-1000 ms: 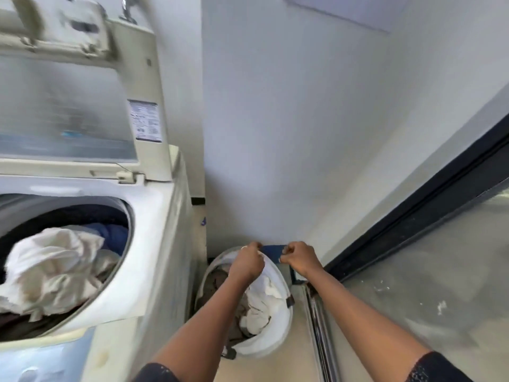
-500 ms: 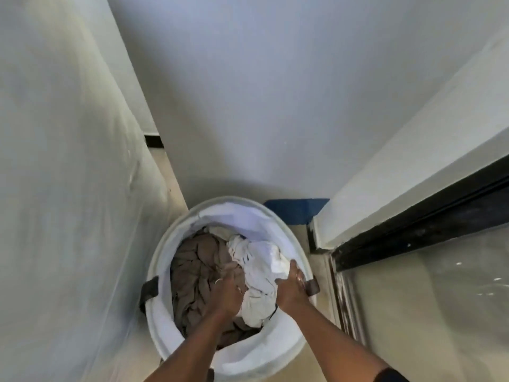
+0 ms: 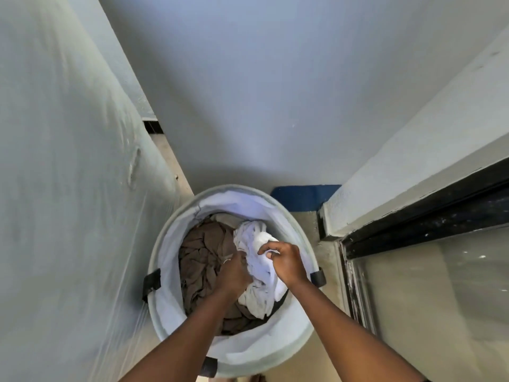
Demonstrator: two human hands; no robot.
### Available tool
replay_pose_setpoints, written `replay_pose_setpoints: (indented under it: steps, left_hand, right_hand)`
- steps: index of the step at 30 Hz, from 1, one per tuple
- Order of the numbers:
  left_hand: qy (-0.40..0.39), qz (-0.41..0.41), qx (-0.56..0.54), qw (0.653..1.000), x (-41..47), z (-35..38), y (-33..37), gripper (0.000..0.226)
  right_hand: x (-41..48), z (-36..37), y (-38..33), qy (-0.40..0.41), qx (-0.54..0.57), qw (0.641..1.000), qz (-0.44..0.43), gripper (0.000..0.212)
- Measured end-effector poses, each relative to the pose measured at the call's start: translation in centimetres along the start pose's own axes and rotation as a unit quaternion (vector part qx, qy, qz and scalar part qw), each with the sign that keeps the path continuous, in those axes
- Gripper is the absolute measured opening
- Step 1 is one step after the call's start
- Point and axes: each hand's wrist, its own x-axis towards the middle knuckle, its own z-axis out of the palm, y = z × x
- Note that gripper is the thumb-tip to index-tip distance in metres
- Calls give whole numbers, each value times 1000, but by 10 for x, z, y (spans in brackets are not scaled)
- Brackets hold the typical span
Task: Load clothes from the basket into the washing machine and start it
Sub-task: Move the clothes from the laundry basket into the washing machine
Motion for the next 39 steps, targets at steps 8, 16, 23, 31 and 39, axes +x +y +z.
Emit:
replay_pose_setpoints:
  steps: [8,16,23,31,39]
  left_hand:
    - [58,149,-128,979,-121,-97,127,52]
    - [237,252,-113,931,-268,-196,235,70]
    - [243,187,-20,952,-345,-186,290,53]
    - [297,204,-120,925,-364,-253,307,17]
    - [230,292,-63,926,-422,-313,372,30]
  right_hand:
    - [-84,-143,-198,-30,89,989,-110,19]
    - [-166,-266,-371,67,73,978,-181,21]
    - [-219,-304,-479,132,14,969,-207,36]
    - [-259,-371,-513,151,-170,933,-278,33]
    - [-265,-370,-469,74,-366,892,-256,54]
